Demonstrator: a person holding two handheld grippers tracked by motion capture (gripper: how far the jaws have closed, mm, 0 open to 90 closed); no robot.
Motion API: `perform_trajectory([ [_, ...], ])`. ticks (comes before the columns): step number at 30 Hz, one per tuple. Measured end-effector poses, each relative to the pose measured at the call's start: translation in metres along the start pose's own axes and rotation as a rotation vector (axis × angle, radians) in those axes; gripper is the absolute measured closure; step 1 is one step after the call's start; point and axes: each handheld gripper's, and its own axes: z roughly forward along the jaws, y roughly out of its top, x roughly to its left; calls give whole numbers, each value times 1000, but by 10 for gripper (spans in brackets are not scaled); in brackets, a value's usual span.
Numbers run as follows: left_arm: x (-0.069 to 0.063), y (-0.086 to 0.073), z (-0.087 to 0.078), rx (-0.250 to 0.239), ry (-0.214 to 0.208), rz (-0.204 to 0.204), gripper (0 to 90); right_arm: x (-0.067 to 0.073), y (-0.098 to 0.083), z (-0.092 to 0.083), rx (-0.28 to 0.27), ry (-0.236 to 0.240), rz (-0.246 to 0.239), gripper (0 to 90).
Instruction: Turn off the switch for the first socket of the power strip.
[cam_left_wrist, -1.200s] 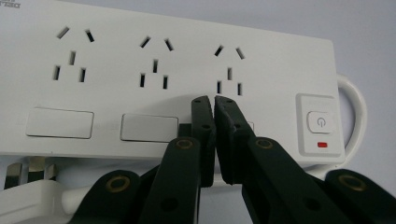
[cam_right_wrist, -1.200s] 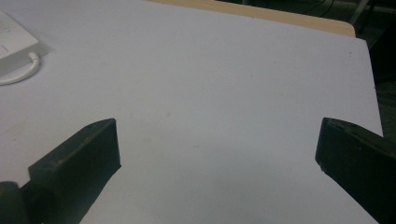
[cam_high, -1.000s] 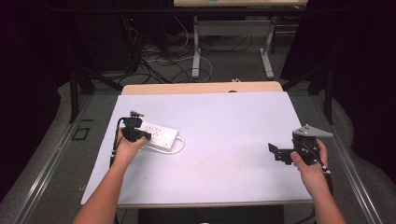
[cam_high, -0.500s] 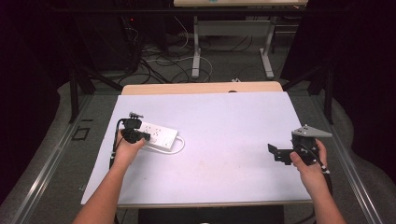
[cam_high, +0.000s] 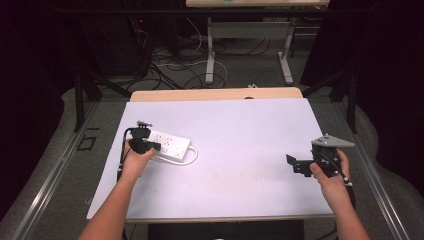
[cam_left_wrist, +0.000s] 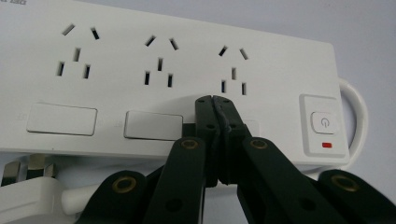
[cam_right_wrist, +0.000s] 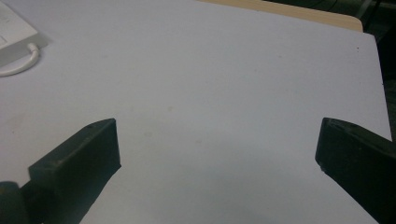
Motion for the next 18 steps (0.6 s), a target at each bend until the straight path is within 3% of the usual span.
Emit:
perform_trajectory([
  [11, -1, 0, -1, 11, -3, 6, 886, 2, -1, 3, 8, 6, 0, 0],
  [13, -2, -1, 0, -9, 6, -1, 885, 2, -2, 4, 18, 25, -6, 0],
  [18, -2, -1, 0, -8, 13, 1, 886, 2, -4, 7, 29, 26, -20, 0],
])
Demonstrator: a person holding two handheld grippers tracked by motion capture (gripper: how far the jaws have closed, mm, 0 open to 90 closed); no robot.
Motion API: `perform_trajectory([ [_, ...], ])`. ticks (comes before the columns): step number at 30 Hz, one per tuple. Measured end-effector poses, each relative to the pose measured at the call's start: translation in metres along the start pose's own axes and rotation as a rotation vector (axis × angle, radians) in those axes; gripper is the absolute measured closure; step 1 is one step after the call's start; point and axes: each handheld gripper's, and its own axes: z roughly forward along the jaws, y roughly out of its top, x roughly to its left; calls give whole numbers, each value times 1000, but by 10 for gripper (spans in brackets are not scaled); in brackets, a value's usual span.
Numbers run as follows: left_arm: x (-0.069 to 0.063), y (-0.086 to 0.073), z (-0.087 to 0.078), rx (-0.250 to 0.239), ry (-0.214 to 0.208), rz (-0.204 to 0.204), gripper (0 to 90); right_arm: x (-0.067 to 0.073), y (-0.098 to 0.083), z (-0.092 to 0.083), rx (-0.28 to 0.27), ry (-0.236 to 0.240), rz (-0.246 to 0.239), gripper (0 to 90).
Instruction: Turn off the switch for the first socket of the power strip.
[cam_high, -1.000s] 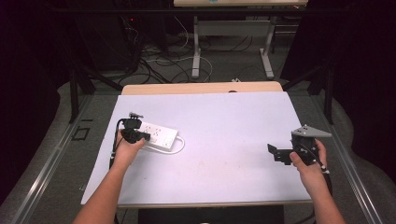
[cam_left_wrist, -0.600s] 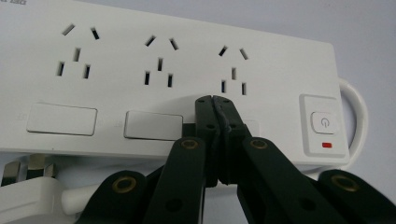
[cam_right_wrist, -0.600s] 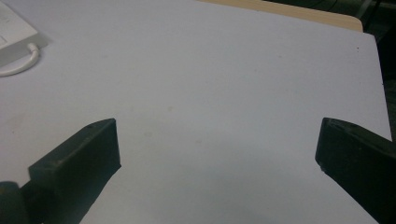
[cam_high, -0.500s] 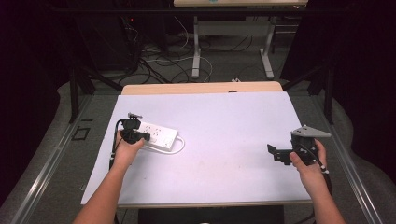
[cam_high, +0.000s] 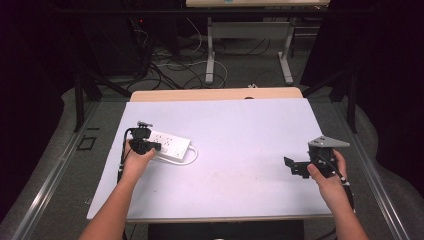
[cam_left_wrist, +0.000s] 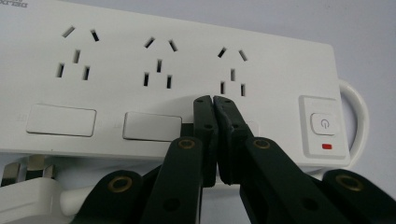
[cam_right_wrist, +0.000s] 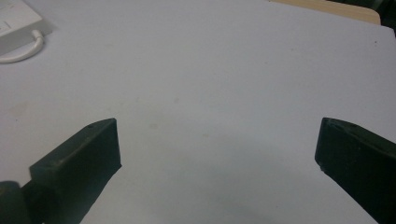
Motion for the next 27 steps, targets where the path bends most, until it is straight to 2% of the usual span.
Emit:
perform_trajectory([
  [3, 0, 0, -1, 13, -6, 5, 886, 0, -1, 2, 3, 0, 2, 0],
  [4, -1, 0, 0, -1, 4, 2, 886, 0, -1, 2, 3, 0, 2, 0],
  [10, -1, 0, 0, 0, 7, 8, 885, 0, -1, 2, 3, -1, 1, 0],
  [16, 0, -3, -1, -19, -2, -14, 886, 1, -2, 3, 7, -3, 1, 0],
  [27, 3, -7, -3, -30, -4, -17, 886, 1, -2, 5, 10, -4, 0, 0],
])
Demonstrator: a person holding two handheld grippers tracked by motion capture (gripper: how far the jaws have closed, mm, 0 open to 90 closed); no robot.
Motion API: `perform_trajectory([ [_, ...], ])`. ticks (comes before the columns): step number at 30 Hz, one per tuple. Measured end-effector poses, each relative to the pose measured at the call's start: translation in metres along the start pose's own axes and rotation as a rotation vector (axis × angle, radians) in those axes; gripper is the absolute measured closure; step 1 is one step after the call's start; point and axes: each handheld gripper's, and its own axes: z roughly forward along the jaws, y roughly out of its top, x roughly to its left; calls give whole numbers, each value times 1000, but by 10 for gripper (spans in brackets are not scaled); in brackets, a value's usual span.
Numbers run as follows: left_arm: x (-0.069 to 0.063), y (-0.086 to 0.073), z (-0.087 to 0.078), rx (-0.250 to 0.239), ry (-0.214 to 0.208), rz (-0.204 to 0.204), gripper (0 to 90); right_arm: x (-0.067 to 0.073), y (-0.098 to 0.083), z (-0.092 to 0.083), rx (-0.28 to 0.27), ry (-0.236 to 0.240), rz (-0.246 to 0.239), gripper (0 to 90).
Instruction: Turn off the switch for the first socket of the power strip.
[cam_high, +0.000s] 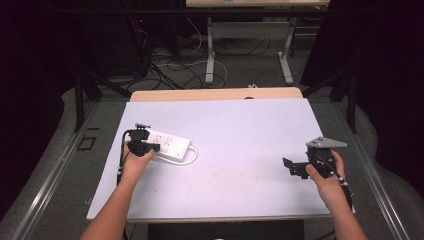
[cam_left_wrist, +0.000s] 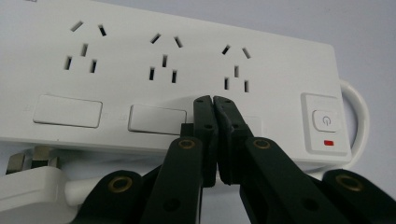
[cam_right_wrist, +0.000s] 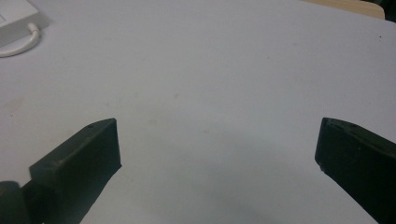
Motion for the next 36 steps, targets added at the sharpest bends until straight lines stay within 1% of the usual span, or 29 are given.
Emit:
perform_trajectory([
  [1, 0, -1, 0, -9, 1, -6, 886, 0, 0, 0, -1, -1, -3, 0],
  [2, 1, -1, -1, 5, -6, -3, 886, 0, 0, 0, -1, -1, 0, 0],
  [5, 2, -2, -2, 0, -7, -7, 887, 0, 0, -1, 2, 4, 6, 0],
  [6, 2, -4, -2, -15, 4, -10, 887, -1, 0, -1, 3, 4, 6, 0],
  [7, 2, -4, -2, -15, 4, -10, 887, -1, 0, -1, 2, 4, 7, 0],
  [8, 3, -4, -3, -10, 3, -9, 887, -1, 0, -1, 2, 4, 7, 0],
  [9, 4, -4, -4, 6, -4, -6, 889, -1, 0, -1, 4, 1, 6, 0],
  [10, 4, -5, -5, -2, -6, -10, 892, -1, 0, -1, 4, 1, 5, 0],
  [11, 3, -6, -4, -25, -1, -17, 894, -1, 0, -1, 4, 1, 5, 0],
  [12, 3, -6, -4, -25, -1, -17, 895, -1, 0, -1, 4, 0, 5, 0],
  [13, 3, -7, -5, -14, -5, -11, 895, -1, 0, -1, 4, 0, 5, 0],
  [14, 3, -8, -5, -27, -2, -10, 895, -1, 0, -1, 3, 0, 6, 0],
  [15, 4, -8, -7, -16, -10, -14, 896, -1, 0, -1, 3, 1, 7, 0],
  [16, 3, -10, -6, -37, -5, -19, 896, -1, 0, -1, 3, 1, 7, 0],
  [17, 4, -11, -9, -38, -11, -20, 896, -1, 0, -1, 3, 0, 8, 0],
  [20, 5, -13, -12, -45, -13, -20, 897, -1, 0, -2, 2, -2, 8, 0],
  [22, 7, -16, -17, -63, -22, -23, 898, -1, 0, -2, 1, -3, 8, 0],
  [23, 7, -16, -17, -63, -22, -23, 898, -1, 0, -2, 1, -2, 8, 0],
  [25, 7, -18, -20, -88, -19, -28, 897, -1, 0, -1, 0, 1, 8, 0],
  [27, 8, -19, -24, -93, -31, -27, 897, -1, 0, -1, 0, 0, 8, 0],
  [30, 8, -21, -29, -135, -41, -29, 892, -1, 1, -2, -2, 1, 5, 0],
  [31, 8, -22, -34, -152, -51, -33, 887, -2, 1, -1, -3, 0, 1, 0],
  [32, 7, -22, -36, -164, -56, -37, 879, -2, 1, -2, -1, -6, 6, 0],
  [33, 7, -22, -36, -164, -56, -37, 870, -2, 1, -1, -2, -5, 4, 0],
  [34, 7, -24, -40, -186, -67, -34, 862, -2, 0, -1, 0, -3, 10, 0],
  [36, 6, -24, -41, -195, -74, -38, 852, -2, 0, -1, 1, -2, 7, 0],
])
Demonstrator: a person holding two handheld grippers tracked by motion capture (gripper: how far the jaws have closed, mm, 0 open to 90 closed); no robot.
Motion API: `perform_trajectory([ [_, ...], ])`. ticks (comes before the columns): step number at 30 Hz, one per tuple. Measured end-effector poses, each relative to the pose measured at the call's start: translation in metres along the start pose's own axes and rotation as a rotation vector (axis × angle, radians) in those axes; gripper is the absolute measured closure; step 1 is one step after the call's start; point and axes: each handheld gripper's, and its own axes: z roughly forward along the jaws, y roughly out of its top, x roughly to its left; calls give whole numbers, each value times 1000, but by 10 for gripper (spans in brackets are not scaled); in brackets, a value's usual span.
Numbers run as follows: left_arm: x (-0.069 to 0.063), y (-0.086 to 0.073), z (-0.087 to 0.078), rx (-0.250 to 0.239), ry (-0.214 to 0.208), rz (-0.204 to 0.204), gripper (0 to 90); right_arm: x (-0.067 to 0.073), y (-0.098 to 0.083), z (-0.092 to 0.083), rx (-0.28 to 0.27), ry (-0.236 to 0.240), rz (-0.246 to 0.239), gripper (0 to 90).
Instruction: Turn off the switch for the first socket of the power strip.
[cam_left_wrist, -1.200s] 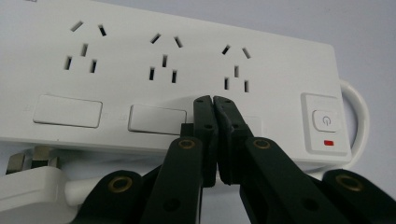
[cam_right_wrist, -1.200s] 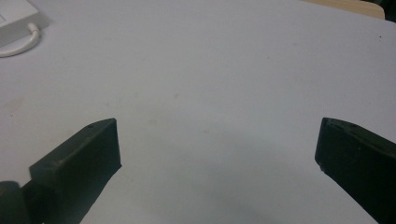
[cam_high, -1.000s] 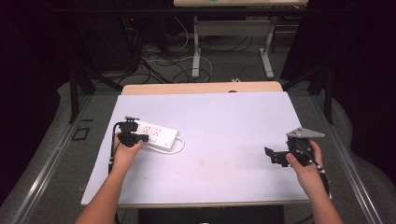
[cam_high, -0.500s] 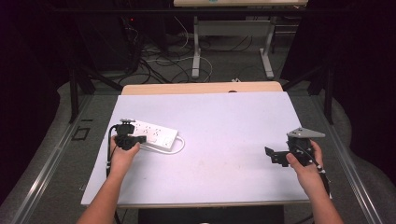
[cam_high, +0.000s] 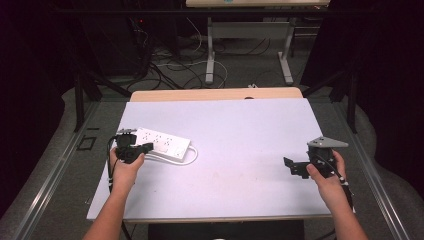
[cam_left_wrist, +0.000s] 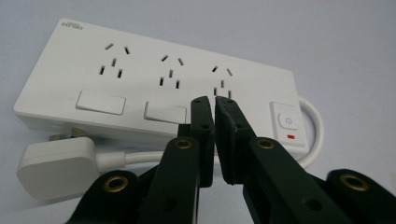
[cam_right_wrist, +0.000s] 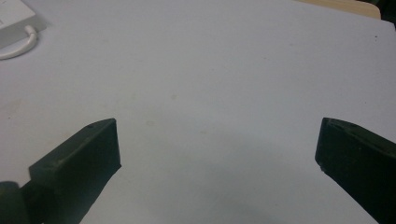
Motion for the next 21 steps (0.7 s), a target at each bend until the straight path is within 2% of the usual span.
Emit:
perform_trajectory([
  [4, -2, 0, -9, -22, -22, 17, 781, 0, 0, 0, -3, 0, 3, 0],
  [8, -7, -1, -19, -64, -46, 37, 730, 0, 2, 0, -13, -5, -5, 0],
  [11, -9, -1, -24, -72, -52, 51, 693, 2, 2, -1, -6, 2, -1, 0],
  [12, -12, -1, -26, -102, -45, 67, 683, 1, 2, -1, -7, -1, -7, 0],
  [15, -14, 0, -30, -108, -54, 72, 654, 1, 2, 0, -6, -1, -7, 0],
  [18, -18, 1, -35, -118, -60, 95, 616, 1, 1, -1, -8, -3, -2, 0],
  [19, -21, 2, -37, -137, -57, 118, 597, 1, 1, -1, -4, -1, 1, 0],
  [21, -24, 2, -40, -150, -60, 122, 561, 1, 1, -1, -6, 1, 2, 0],
])
